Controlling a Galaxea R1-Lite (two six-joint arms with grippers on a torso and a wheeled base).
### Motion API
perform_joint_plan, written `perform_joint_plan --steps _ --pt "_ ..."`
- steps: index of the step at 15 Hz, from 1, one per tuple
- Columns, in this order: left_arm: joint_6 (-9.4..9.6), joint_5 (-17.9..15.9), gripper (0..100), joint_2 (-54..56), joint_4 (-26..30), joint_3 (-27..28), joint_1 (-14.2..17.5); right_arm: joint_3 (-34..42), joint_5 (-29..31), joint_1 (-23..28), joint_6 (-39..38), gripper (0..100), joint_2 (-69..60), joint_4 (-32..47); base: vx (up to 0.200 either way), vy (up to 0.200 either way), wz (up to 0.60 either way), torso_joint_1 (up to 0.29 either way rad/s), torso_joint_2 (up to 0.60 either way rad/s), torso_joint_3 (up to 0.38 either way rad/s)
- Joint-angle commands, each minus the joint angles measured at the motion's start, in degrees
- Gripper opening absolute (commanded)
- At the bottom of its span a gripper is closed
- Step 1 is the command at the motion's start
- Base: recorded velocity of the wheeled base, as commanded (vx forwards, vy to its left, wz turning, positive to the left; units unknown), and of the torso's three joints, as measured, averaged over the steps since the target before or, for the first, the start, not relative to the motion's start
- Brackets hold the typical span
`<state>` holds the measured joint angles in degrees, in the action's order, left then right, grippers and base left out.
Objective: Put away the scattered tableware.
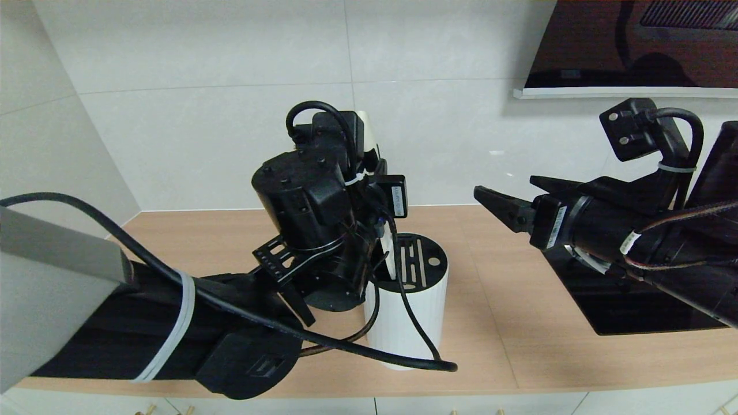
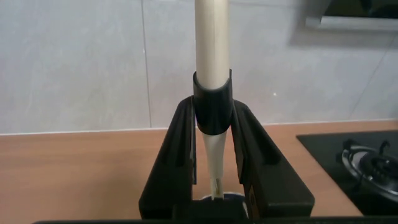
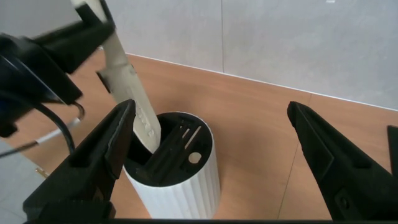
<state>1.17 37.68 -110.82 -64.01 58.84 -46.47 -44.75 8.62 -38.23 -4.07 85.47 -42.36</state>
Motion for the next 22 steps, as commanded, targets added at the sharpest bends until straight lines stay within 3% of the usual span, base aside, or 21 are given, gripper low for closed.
perform_joint_plan --steps 1,12,22 --pt "-0.2 0.02 0 -0.8 -0.06 -0.48 -0.29 0.02 -0.01 0.0 0.03 100 0.14 0.0 0.0 0.0 0.0 0.0 0.0 0.0" --pt "-2.31 0.02 0 -5.63 -0.06 -1.8 -1.52 0.1 -0.01 0.0 -0.06 100 0.58 0.0 0.0 0.0 0.0 0.0 0.0 0.0" --pt "-2.49 0.11 0 -7.83 0.2 -3.47 -2.57 0.1 -0.01 0.0 0.03 100 0.93 0.0 0.0 0.0 0.0 0.0 0.0 0.0"
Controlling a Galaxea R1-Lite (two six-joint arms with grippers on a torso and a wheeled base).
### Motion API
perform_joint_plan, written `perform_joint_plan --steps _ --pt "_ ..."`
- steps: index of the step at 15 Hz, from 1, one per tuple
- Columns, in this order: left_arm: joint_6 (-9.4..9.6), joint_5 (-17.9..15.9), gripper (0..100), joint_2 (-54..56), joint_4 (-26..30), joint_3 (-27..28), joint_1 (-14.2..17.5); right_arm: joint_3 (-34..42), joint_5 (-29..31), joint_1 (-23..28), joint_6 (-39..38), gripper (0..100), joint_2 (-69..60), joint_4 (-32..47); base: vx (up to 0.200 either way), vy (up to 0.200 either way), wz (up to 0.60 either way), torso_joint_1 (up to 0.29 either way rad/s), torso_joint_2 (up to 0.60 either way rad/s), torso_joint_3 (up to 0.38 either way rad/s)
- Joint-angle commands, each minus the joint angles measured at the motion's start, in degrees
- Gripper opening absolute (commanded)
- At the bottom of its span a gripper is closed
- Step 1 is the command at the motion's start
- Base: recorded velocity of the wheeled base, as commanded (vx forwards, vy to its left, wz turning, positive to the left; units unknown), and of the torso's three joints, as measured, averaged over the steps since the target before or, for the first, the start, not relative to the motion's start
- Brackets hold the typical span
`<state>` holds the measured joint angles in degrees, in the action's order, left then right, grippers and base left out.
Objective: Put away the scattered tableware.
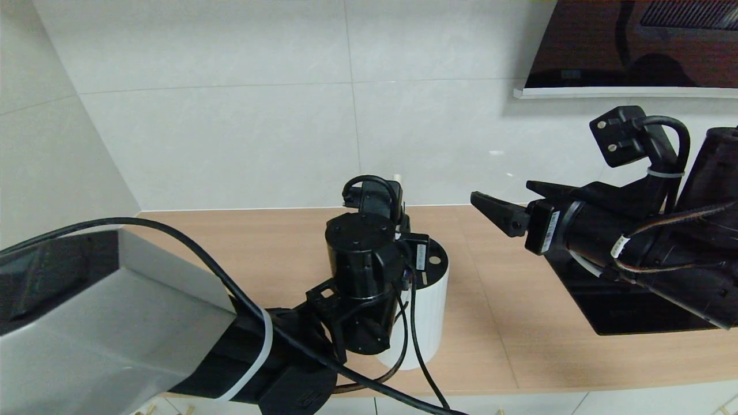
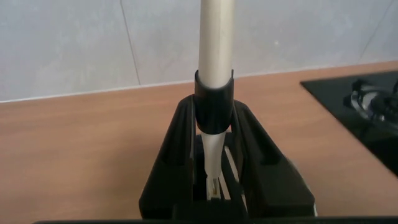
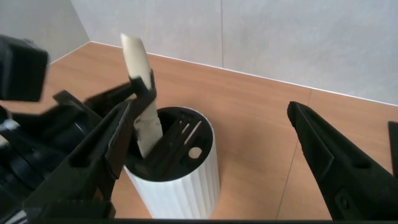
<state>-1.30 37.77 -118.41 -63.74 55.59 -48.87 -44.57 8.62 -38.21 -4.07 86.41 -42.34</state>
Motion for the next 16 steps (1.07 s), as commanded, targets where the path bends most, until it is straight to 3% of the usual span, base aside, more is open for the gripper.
perform_joint_plan --steps 1,8,9,16 --pt "-0.01 0.03 0 -0.25 -0.06 -0.31 -0.17 0.01 -0.01 -0.03 -0.06 100 0.08 -0.03 0.0 0.0 0.0 0.0 0.0 0.0" --pt "-0.1 0.03 0 -0.77 0.11 -0.57 -0.17 0.01 -0.01 -0.03 0.03 100 0.08 -0.03 0.0 0.0 0.0 0.0 0.0 0.0" --pt "-0.1 0.03 100 -0.77 0.11 -0.57 -0.17 0.01 -0.01 -0.03 0.03 100 0.08 -0.03 0.0 0.0 0.0 0.0 0.0 0.0" --pt "-0.19 0.03 100 -0.07 0.02 -0.57 -0.17 0.01 -0.01 -0.03 0.03 100 0.08 -0.03 0.0 0.0 0.0 0.0 0.0 0.0"
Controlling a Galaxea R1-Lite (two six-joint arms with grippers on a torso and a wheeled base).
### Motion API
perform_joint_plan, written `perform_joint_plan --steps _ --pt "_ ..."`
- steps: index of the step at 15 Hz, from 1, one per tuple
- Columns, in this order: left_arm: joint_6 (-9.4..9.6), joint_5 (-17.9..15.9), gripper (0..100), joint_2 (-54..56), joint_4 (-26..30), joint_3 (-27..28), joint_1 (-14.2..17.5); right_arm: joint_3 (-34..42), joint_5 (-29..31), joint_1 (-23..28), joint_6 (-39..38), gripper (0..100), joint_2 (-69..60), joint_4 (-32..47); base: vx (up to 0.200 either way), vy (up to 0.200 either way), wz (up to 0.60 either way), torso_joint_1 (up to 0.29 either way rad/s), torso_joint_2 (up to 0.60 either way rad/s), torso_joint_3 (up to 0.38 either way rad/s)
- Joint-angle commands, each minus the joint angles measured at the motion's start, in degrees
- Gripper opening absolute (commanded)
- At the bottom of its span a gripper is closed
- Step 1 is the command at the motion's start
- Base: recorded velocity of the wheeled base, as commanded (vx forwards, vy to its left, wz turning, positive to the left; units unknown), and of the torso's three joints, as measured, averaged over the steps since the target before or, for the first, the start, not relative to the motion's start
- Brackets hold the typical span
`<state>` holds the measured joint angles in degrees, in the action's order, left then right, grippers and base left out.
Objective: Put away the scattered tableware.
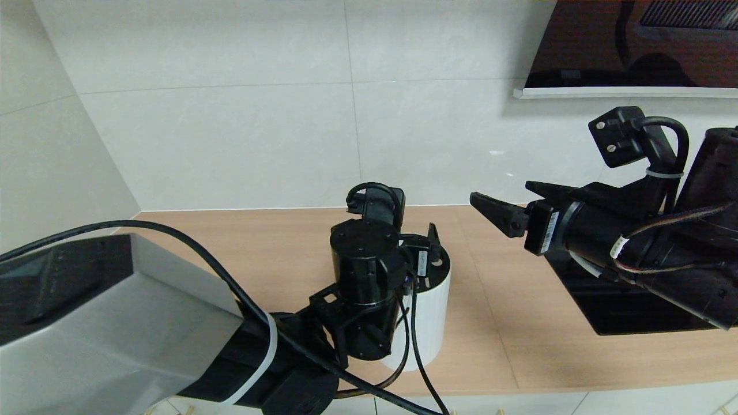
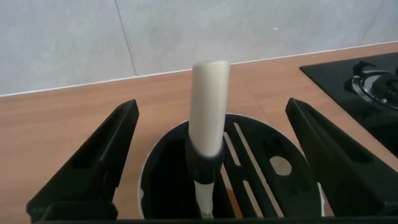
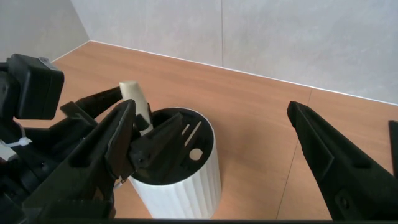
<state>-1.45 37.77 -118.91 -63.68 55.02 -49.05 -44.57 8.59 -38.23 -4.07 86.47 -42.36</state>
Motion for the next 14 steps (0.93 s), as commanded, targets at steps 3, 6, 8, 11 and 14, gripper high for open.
perform_joint_plan --steps 3,6,8,11,14 --pt "-0.04 -0.06 100 4.21 -0.39 -0.35 0.1 0.01 0.02 0.0 -0.06 100 -0.16 0.0 0.0 0.0 0.0 0.0 0.0 0.0" --pt "0.04 -0.76 100 11.68 -0.21 -0.88 0.45 -0.17 0.02 0.7 -0.06 100 -0.69 -0.44 0.0 0.0 0.0 0.0 0.0 0.0" --pt "0.48 -2.96 100 19.24 -0.04 -2.02 0.89 -0.08 0.11 1.05 0.03 100 -1.57 -0.09 0.0 0.0 0.0 0.0 0.0 0.0" --pt "1.63 -6.39 100 29.7 0.93 -6.76 1.33 0.71 0.72 3.07 -0.06 100 -4.99 -0.26 0.0 0.0 0.0 0.0 0.0 0.0" --pt "1.8 -7.8 100 41.12 5.5 -15.38 8.45 7.57 0.99 8.87 -0.06 100 -10.97 -0.44 0.0 0.0 0.0 0.0 0.0 0.0"
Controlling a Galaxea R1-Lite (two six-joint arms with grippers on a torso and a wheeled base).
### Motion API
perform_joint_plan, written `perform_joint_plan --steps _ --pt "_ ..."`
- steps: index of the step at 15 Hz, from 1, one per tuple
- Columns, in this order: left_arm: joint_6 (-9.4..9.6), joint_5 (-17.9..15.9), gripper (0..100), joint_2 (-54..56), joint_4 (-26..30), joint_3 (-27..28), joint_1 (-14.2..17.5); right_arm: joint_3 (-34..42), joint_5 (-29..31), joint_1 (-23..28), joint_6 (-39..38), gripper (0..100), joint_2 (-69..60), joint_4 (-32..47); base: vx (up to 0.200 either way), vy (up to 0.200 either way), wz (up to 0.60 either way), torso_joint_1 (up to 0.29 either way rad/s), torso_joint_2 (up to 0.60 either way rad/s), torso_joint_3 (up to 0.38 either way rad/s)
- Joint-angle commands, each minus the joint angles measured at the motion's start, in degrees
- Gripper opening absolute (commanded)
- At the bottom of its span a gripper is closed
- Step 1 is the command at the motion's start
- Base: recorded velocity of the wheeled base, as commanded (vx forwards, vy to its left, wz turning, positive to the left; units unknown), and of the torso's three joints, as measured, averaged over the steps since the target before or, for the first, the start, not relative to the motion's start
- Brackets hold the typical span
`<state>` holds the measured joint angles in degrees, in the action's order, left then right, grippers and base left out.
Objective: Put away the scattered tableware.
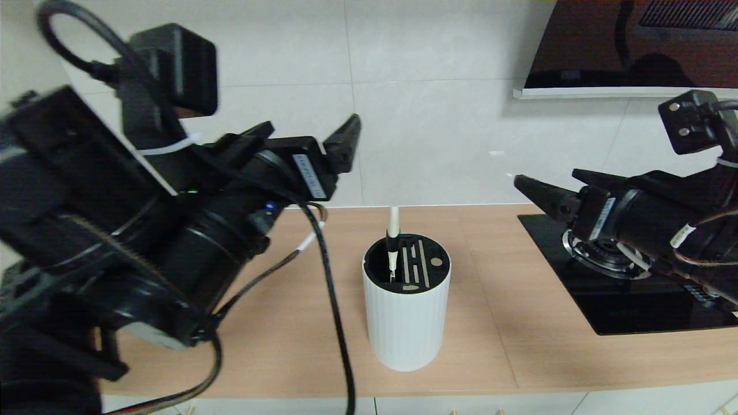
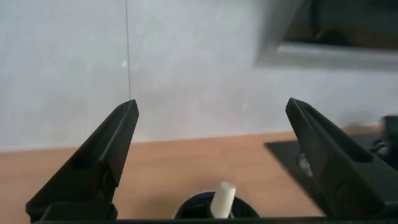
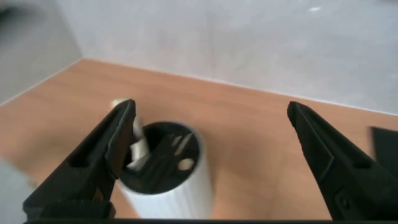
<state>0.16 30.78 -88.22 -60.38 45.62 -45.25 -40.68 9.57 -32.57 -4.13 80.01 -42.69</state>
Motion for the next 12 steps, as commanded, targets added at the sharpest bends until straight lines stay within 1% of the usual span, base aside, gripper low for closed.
perform_joint_plan --steps 1,3,4,5,6,7,8,10,11,12 --pt "0.19 -0.81 100 14.83 4.13 -9.41 7.19 6.49 -0.08 5.5 -0.17 100 -7.76 -0.11 0.0 0.0 0.0 0.0 0.0 0.0" --pt "0.19 -0.9 100 23.89 9.14 -15.91 12.38 13.35 -0.52 10.78 -0.17 100 -15.85 -0.11 0.0 0.0 0.0 0.0 0.0 0.0" --pt "0.11 -0.9 100 25.65 10.37 -16.96 13.44 14.66 -0.52 11.48 -0.17 100 -17.6 -0.11 0.0 0.0 0.0 0.0 0.0 0.0" --pt "0.11 -1.69 100 33.38 15.64 -20.66 16.69 18.71 -0.6 14.2 -0.17 100 -25.51 0.5 0.0 0.0 0.0 0.0 0.0 0.0" --pt "0.11 -2.48 100 39.0 20.04 -22.24 18.36 20.55 -0.6 15.87 -0.17 100 -30.61 1.47 0.0 0.0 0.0 0.0 0.0 0.0" --pt "0.11 -2.83 100 44.01 24.61 -23.29 20.73 21.43 -0.52 17.46 -0.09 100 -35.62 4.2 0.0 0.0 0.0 0.0 0.0 0.0" --pt "0.11 -3.18 100 48.67 29.18 -23.73 22.93 21.52 -0.52 18.51 0.0 100 -40.72 8.5 0.0 0.0 0.0 0.0 0.0 0.0" --pt "0.02 -4.41 100 58.69 38.67 -24.08 26.88 20.29 -0.52 18.95 1.14 100 -53.02 21.25 0.0 0.0 0.0 0.0 0.0 0.0" --pt "0.11 -5.73 100 65.02 44.82 -23.64 29.52 19.76 0.01 20.27 3.78 100 -60.23 29.77 0.0 0.0 0.0 0.0 0.0 0.0" --pt "0.11 -7.14 100 69.33 48.95 -23.56 31.98 20.03 -0.43 23.08 5.98 100 -65.59 35.04 0.0 0.0 0.0 0.0 0.0 0.0"
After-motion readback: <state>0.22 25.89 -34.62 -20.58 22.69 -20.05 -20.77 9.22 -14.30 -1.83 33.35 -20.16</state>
